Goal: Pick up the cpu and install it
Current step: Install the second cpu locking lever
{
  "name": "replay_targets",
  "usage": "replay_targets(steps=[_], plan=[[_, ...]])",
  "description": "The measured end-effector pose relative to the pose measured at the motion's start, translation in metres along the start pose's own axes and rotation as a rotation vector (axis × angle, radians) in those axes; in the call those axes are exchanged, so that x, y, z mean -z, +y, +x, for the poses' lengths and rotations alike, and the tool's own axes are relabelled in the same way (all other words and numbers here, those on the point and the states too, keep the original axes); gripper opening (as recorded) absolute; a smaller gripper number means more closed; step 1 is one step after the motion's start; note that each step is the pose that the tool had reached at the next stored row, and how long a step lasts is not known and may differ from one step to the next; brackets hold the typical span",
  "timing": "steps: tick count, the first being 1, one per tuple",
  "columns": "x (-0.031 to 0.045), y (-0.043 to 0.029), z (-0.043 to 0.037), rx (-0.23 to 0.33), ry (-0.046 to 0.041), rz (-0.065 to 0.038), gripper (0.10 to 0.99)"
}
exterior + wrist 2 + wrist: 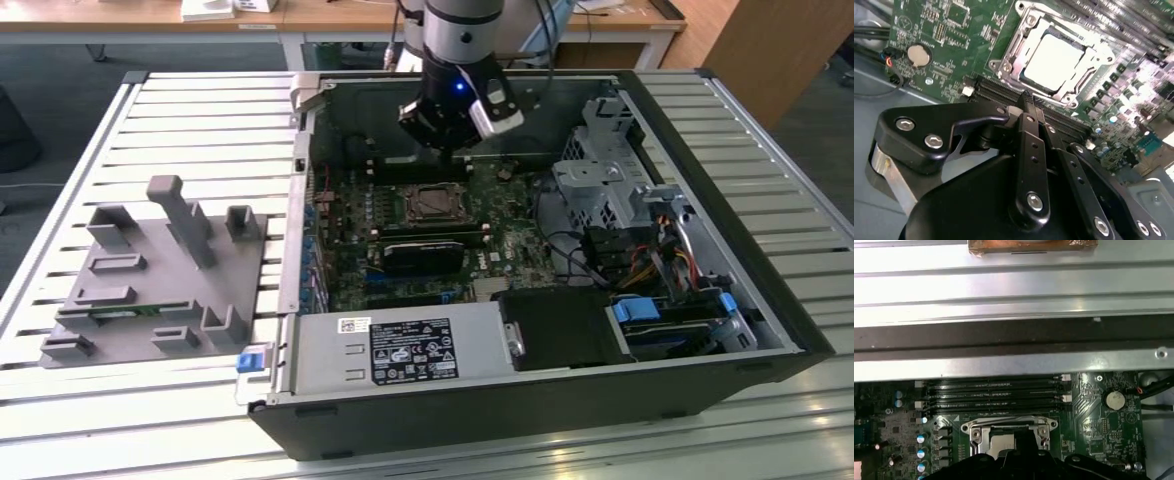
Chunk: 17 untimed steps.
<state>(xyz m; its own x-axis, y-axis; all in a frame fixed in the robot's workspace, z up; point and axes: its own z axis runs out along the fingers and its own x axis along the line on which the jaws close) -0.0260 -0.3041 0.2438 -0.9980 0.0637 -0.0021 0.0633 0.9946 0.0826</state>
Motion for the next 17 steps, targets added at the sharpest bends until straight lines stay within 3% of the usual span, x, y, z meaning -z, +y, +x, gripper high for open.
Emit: replay_targets(steps=[12, 17], plan=[[0.0003, -0.0341, -0.0022, 0.0, 0.0, 0.0, 0.122], [-0.001, -0.0451, -0.0029, 0.0, 0.0001, 0.0, 0.122]])
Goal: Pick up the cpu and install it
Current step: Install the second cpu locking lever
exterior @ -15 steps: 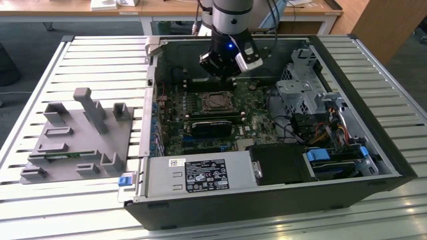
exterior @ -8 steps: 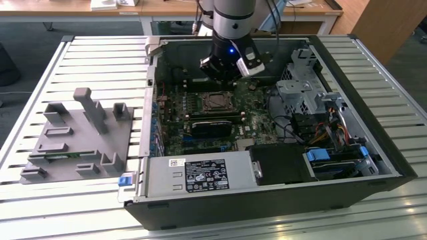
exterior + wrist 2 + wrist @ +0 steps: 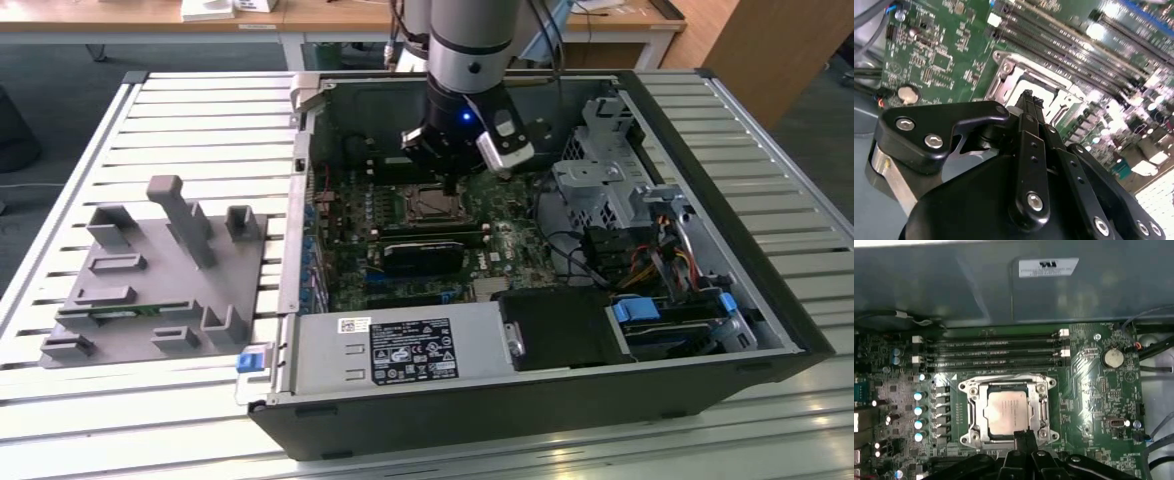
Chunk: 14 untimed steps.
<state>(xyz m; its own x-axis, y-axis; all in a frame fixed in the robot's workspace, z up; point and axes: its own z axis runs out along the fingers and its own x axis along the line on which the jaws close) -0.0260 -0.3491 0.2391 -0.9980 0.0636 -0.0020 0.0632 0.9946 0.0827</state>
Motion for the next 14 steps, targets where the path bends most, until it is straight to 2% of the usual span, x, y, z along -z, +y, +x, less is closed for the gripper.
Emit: replay_targets(steps=[14], plan=[[-0.0078, -0.0158, 0.0006, 0.0, 0.0002, 0.0, 0.122]])
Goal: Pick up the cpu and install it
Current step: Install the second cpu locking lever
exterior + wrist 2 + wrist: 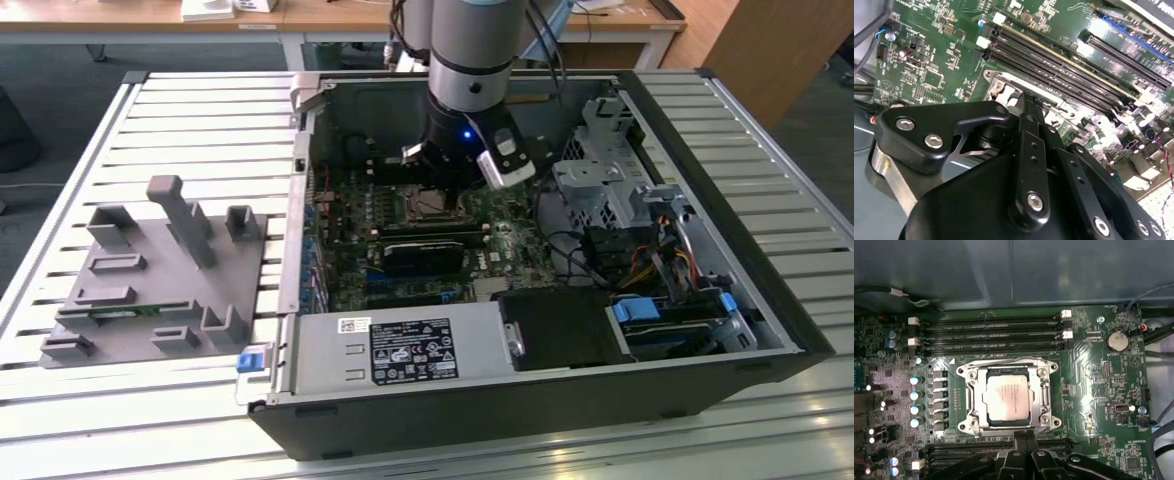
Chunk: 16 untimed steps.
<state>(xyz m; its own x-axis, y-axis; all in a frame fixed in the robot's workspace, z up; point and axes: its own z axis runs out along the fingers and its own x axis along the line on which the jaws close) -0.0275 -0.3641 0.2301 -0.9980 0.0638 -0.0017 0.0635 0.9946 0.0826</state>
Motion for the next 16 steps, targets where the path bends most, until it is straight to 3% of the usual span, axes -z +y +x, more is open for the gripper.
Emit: replay_targets(steps=[7, 16], plan=[[-0.0019, -0.0017, 0.0121, 0.0, 0.0, 0.0, 0.122], [-0.0124, -0.0057, 0.0149, 0.0, 0.0036, 0.0, 0.122]])
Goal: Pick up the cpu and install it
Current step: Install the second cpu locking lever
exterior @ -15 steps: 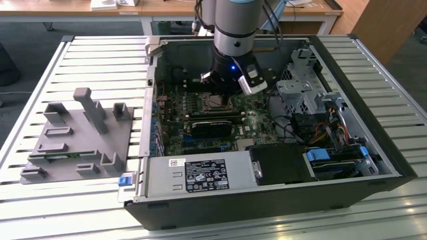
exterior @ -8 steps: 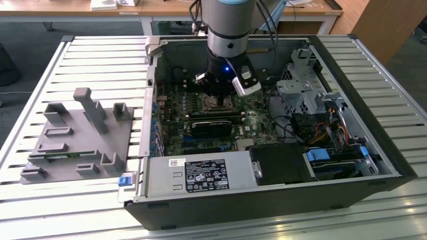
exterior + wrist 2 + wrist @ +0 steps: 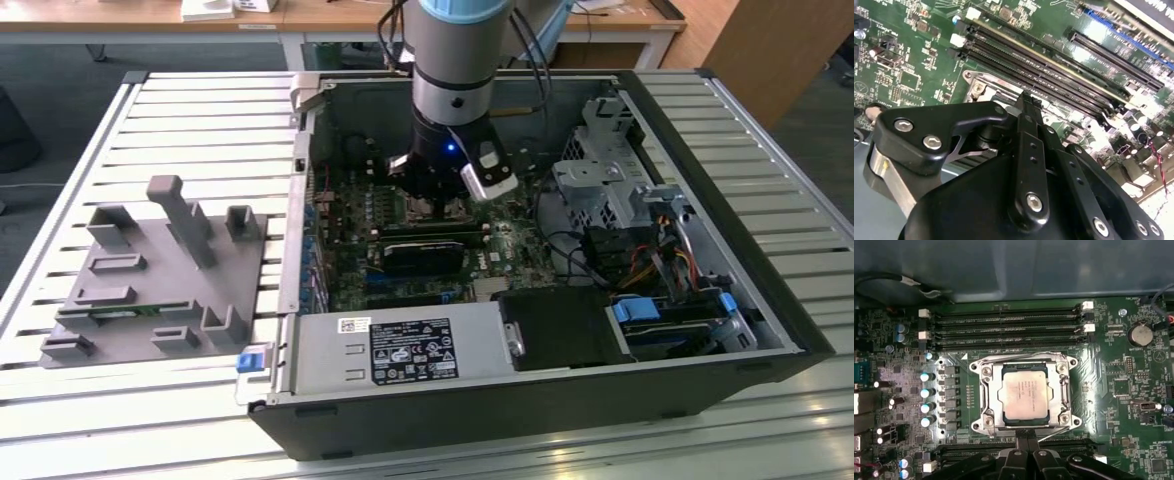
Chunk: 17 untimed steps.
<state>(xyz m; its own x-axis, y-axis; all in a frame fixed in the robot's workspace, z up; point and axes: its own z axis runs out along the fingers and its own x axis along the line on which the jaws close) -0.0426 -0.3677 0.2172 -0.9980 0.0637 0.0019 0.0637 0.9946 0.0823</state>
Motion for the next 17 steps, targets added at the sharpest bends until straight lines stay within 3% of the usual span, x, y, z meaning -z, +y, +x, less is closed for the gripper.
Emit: replay_targets(steps=[5, 11, 17], plan=[[-0.0002, -0.0052, 0.0037, 0.0, 0.0001, -0.001, 0.122], [-0.0013, -0.0096, 0.0148, 0.0, 0.0004, -0.006, 0.122], [-0.0094, -0.0106, 0.02, 0.0, 0.0008, -0.011, 0.122]])
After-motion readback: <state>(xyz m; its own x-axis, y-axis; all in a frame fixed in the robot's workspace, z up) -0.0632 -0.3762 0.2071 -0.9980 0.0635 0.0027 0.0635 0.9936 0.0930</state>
